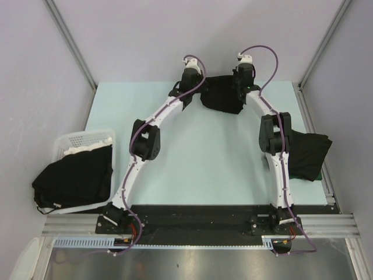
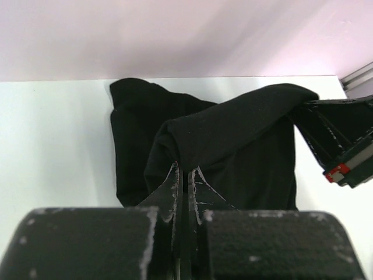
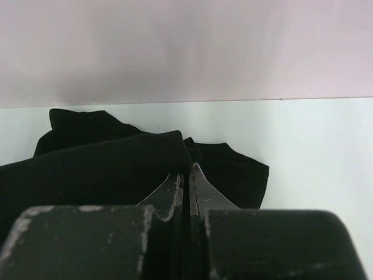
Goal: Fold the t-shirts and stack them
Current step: Fold the long partially folded tshirt into a neat square
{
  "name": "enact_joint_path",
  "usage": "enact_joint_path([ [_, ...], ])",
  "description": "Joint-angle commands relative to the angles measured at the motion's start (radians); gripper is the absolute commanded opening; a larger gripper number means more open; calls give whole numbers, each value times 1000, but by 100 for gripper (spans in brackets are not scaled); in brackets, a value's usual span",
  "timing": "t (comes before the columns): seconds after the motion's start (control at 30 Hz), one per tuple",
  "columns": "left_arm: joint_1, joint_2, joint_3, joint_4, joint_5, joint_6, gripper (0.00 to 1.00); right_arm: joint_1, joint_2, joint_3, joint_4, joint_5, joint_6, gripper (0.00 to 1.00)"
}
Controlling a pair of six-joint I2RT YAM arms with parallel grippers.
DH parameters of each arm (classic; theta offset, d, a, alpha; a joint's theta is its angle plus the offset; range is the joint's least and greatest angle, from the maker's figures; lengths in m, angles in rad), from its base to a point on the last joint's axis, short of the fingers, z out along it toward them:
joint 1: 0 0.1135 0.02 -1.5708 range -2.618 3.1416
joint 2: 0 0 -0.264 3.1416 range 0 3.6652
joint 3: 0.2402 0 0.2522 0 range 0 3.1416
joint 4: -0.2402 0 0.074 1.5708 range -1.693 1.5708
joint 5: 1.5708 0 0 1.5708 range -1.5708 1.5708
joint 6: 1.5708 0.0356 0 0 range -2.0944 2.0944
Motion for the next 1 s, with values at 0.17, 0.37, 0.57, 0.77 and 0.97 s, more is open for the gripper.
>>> enact_joint_path([
  [0.17,61,-16,44,13,2,-18,26,-73,-8,30,61,138,-48,0],
  [0.37,61,-59,-12,16,-7,22,60,-74,-4,24,64,138,-49,0],
  [0.57,51,-139,-91,8,15,51,61,-74,10,24,62,111,-48,0],
  [0.77,18,-163,-137,7,28,74,61,-56,9,22,62,65,-28,0],
  [0.97,1,-153,-115,16,25,67,62,-33,10,20,58,48,3,0],
])
